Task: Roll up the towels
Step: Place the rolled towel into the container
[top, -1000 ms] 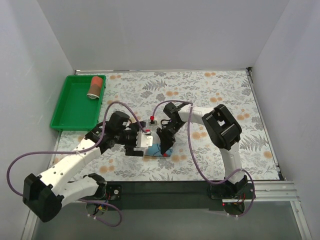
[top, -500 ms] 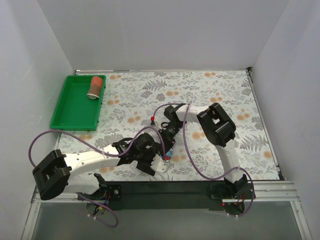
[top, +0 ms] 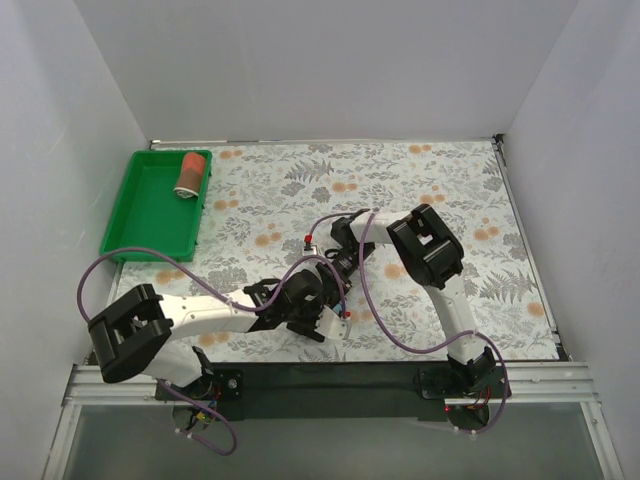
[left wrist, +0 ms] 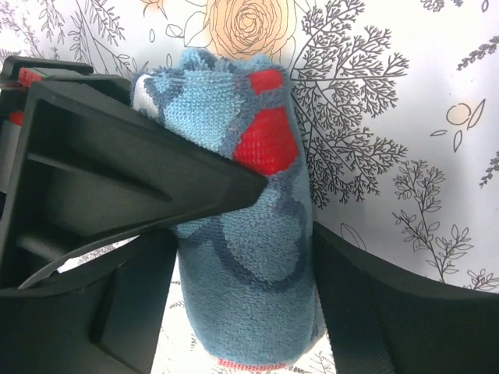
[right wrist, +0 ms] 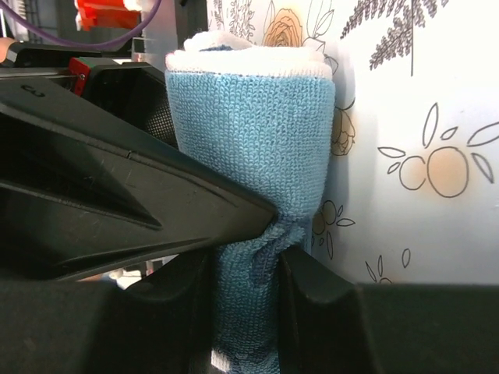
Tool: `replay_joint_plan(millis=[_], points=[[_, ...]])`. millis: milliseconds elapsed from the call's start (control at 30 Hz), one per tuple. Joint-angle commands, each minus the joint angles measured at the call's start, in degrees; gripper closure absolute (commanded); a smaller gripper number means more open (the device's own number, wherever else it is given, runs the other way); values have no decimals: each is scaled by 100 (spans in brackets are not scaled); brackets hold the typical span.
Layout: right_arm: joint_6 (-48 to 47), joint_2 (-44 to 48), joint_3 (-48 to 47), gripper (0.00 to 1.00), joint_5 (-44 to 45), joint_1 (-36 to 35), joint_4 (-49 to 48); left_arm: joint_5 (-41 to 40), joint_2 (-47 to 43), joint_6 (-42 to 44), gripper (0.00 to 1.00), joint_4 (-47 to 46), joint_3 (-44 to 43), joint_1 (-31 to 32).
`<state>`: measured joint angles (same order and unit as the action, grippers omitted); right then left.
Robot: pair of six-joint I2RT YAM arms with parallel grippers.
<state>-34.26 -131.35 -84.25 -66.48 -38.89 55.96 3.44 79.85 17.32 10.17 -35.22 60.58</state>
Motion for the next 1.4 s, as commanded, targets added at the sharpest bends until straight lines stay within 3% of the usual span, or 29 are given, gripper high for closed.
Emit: replay_joint_plan(millis=[0, 67, 300, 400, 500, 533, 567, 633, 667, 833, 1000, 1133, 1367], points=[[-476, -242, -92, 99, 92, -180, -77, 174, 302, -88, 39, -24, 130, 51], [-529, -286, -127, 99, 21, -206, 2, 209, 355, -168, 44, -24, 121, 51], [-810, -128, -417, 99, -93, -154, 485, 508, 382, -343, 79, 984, -160, 42], [-925, 109, -452, 87, -41, 48, 687, 824, 215, -501, 89, 1616, -345, 33], [-802, 276, -566, 63, 353, 355, 758, 1123, 39, -695, 95, 2074, -389, 33], [-732, 337, -662, 48, 477, 565, 749, 1176, -31, -721, 99, 2163, -380, 24], [-609, 382, -715, 41, 556, 698, 749, 1228, -75, -765, 100, 2234, -389, -10], [-486, 513, -864, 14, 706, 1109, 767, 1351, -154, -862, 100, 2480, -476, -151], [-346, 557, -1022, 1, 750, 1251, 767, 1517, -154, -897, 100, 2568, -642, -369], [-64, 1013, -1515, 1, 900, 2129, 819, 2353, 195, -1099, 100, 3279, -1635, -1766], [25, 1383, -1429, 1, 803, 2562, 863, 3038, 925, -1161, 100, 3955, -3058, -3691], [-45, 1717, -1173, 1, 829, 2633, 863, 3364, 1786, -1249, 100, 4334, -4847, -5419], [-63, 1744, -936, 1, 742, 2641, 855, 3137, 3799, -1688, 100, 4731, -8073, -7294]])
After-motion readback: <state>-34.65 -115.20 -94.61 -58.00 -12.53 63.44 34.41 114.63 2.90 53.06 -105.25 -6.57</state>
